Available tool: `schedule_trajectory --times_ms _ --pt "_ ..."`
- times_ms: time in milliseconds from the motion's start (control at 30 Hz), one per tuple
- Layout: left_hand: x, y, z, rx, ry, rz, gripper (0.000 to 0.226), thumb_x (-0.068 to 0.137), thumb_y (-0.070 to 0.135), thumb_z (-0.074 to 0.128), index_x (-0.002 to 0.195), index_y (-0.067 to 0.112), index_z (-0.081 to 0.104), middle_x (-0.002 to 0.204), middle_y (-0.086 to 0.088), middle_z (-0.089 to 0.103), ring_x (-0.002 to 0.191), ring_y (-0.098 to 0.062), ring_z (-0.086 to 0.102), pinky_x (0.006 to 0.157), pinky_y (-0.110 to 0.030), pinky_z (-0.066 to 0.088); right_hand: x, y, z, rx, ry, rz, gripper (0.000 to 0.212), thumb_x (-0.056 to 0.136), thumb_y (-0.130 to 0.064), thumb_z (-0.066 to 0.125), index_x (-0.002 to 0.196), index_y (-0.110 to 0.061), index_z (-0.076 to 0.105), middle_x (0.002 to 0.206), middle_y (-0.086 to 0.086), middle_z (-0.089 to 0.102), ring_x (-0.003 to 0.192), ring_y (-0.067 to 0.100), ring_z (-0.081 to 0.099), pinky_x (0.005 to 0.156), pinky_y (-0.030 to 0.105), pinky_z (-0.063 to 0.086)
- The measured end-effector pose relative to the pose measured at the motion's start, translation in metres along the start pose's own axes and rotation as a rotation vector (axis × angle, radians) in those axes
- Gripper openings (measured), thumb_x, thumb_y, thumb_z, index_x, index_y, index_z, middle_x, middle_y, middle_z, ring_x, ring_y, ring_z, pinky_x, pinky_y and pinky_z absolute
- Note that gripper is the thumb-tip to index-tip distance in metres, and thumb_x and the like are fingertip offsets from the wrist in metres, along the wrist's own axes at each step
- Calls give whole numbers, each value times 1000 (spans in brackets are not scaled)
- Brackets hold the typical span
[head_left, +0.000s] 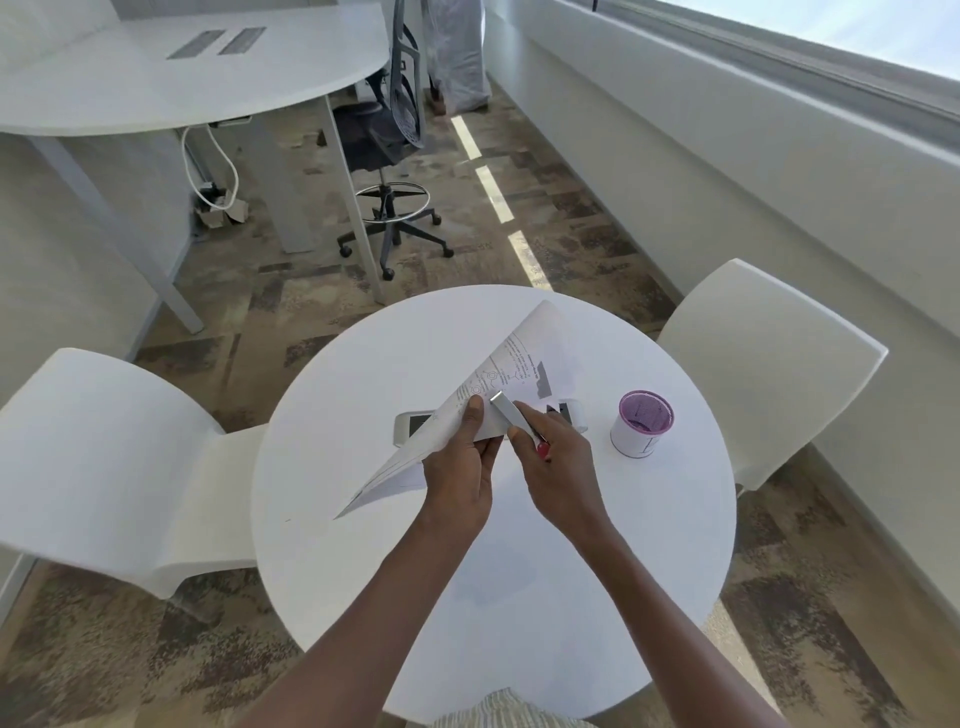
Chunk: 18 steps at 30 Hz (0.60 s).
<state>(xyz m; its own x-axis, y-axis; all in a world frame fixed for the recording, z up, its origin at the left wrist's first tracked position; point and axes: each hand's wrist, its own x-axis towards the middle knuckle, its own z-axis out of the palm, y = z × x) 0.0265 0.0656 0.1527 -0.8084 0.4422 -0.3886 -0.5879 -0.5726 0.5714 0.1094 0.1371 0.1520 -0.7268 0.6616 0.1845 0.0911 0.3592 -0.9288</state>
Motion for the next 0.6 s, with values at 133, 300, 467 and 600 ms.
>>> schedule_trajectory --times_ms 133,300,467,600 --pt "1 1 0 -10 -4 -11 16 92 5 68 107 8 66 97 -8 80 90 -19 77 67 -29 62 2 -2 4 22 19 -2 35 98 -14 55 122 -36 67 82 -12 64 77 7 53 68 12 43" --pt "5 5 -1 -18 26 -54 15 91 6 68 105 1 65 105 -18 77 92 -25 77 69 -32 63 3 -6 5 146 30 108 24 100 -24 54 96 -41 70 74 0 66 64 16 56 62 31 51" --pt "11 7 2 -12 40 -92 15 94 7 65 106 0 65 117 -23 72 100 -30 74 72 -35 64 8 -12 7 319 1 219 23 102 -21 49 93 -8 66 78 12 61 57 20 42 48 26 35" --pt "15 8 3 -41 66 -115 43 94 9 65 131 -9 54 129 -25 66 119 -34 66 74 -35 64 12 -16 5 492 -29 295 22 101 -20 52 98 -9 71 76 2 62 53 15 39 44 23 30"
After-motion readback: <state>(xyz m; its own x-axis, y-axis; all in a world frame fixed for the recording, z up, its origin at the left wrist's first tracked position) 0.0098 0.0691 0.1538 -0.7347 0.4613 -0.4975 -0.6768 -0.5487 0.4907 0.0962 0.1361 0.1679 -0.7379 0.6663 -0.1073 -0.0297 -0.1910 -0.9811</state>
